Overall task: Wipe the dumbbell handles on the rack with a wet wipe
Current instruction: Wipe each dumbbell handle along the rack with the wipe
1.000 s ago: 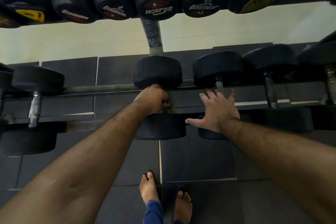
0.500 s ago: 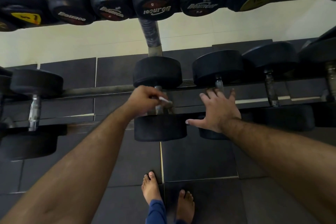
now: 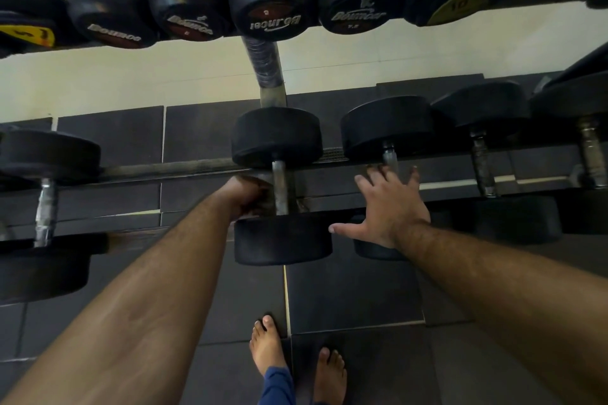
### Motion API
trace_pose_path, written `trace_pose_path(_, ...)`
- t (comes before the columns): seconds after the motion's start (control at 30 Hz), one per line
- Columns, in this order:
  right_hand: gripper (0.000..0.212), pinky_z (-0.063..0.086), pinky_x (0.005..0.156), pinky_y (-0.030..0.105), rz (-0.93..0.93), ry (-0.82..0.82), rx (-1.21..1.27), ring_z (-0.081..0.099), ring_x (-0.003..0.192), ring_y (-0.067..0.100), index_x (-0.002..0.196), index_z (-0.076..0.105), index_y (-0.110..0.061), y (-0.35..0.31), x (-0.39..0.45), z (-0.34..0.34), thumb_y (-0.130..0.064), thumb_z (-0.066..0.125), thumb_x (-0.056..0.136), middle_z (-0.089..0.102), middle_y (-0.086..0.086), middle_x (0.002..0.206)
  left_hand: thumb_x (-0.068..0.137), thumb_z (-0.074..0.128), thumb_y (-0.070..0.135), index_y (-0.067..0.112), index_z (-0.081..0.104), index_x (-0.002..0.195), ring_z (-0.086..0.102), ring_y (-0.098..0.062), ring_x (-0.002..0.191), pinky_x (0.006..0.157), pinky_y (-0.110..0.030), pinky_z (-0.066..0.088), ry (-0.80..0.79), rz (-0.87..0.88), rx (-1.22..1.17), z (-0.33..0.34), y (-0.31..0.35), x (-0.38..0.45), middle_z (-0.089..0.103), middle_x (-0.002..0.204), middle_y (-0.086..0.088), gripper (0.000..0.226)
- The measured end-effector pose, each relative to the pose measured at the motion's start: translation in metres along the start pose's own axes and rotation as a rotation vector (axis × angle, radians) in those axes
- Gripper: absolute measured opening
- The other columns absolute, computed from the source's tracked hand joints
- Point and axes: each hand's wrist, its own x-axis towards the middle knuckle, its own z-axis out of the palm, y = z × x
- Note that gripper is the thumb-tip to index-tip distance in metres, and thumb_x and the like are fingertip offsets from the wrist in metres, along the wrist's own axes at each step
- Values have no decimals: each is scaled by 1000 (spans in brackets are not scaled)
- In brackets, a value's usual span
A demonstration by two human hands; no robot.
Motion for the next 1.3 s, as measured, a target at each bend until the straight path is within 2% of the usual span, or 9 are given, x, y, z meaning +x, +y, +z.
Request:
trace_pose_path(0.13,136,17,121,78,-4,-10,7,25,160,33,165,31,-25,1,1,1,-114,17,63,30,6,173,98,57,-1,8,72,108,73,-21,77,69,-34,60,41,72,-209,0,7,7,75,97,-14,20)
trace_pose_path(0.37,136,11,122,79,-6,-30,4,17,162,33,166,29,-25,1,0,-1,-113,17,63,23,7,176,98,54,0,6,71,91,57,-17,51,40,-21,42,-40,12,450,-7,6,0,68,71,-9,20)
trace_pose_path(0.53,138,9,121,79,4,-34,11,17,162,32,166,29,-25,0,1,1,-114,15,62,23,6,175,96,51,-8,8,71,95,59,-17,56,46,-25,47,-52,84,273,3,10,11,67,83,-16,26)
trace_pose_path(0.67,137,10,122,79,2,-32,4,16,163,31,166,29,-25,0,1,0,-114,15,63,22,6,176,99,55,-2,13,74,95,62,-7,54,47,-18,46,-179,31,704,-7,3,-3,68,76,-3,25)
trace_pose_path(0.8,137,11,122,79,5,-27,6,17,162,32,166,31,-25,1,2,3,-114,15,62,24,5,175,87,61,-4,8,75,92,65,-23,71,58,-31,52,155,224,441,-16,0,11,73,86,-15,19)
trace_pose_path(0.9,137,11,122,79,7,-21,14,17,162,32,166,31,-25,0,2,3,-114,16,62,25,5,175,90,59,-6,9,75,97,65,-27,80,64,-33,51,27,181,183,-3,0,10,76,91,-15,23)
trace_pose_path(1.07,137,13,122,78,8,-24,6,17,162,31,166,30,-25,-1,2,2,-114,16,63,25,5,175,92,67,7,15,78,84,67,-21,69,67,-31,56,-82,157,900,-9,0,2,75,83,-8,16)
trace_pose_path(1.17,138,12,122,78,4,-26,0,18,162,31,166,30,-25,1,2,3,-114,15,62,25,5,175,75,64,10,14,73,82,71,-31,74,68,-42,58,240,254,393,-9,10,2,75,85,-14,12)
trace_pose_path(1.3,138,10,122,79,11,-25,-5,17,162,31,166,30,-25,0,2,4,-115,14,62,24,5,175,90,66,-1,11,73,94,71,-26,71,67,-40,62,205,167,-21,14,11,-4,73,87,-15,14)
